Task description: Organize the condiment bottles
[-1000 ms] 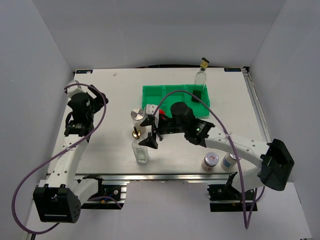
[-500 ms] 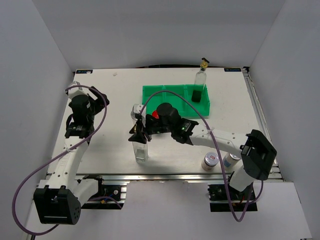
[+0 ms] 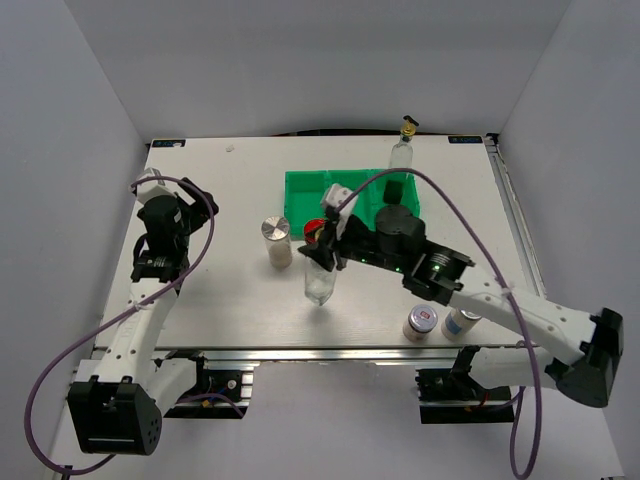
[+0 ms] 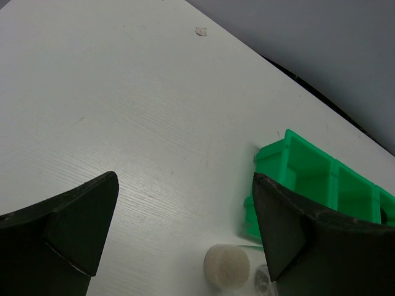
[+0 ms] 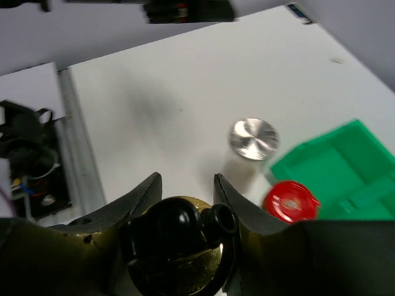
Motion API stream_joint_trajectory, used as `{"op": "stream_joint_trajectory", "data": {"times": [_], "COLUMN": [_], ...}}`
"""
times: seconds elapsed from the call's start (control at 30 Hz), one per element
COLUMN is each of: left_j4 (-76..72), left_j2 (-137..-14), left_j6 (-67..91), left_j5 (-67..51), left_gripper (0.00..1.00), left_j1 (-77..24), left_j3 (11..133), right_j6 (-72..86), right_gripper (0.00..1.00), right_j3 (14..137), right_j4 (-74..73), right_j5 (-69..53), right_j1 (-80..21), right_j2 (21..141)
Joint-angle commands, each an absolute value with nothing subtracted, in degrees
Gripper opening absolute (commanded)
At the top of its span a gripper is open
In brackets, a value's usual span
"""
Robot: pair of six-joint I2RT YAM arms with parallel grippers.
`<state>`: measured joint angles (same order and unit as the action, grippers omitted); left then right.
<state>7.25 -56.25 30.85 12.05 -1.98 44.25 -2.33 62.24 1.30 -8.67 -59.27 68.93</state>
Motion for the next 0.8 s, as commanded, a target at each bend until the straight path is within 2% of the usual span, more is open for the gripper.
{"op": "stream_joint_trajectory", "data": {"times": [0.0,0.1,0.3,0.77], "left_j4": [6.2,6.7,7.0,7.5], "left_j2": [-54.4,-54.7,-55.8,-58.4], "left_j6": [30.1,30.1,30.1,29.6], "left_j5": [13.8,14.6,15.3,17.0], "left_gripper": [0.98,0.98,0.98,0.98], "left_j1": [-1.9,-1.8,-1.9,-1.8], "left_j3": [43.6,43.9,44.0,44.6], "right_j6": [-3.3,-3.0,-0.4,-6.4], "right_gripper": [0.00,0.00,0.00,0.00], "right_j3": [61.2,61.0,64.9,75.8], "right_j4": [0.5,0.1,0.5,14.0], "right_j5": [5.9,13.1,17.5,29.3], "right_j1": [-57.3,-53.4,-37.6,-29.5], "right_j2": [63.2,60.4,63.6,81.0]}}
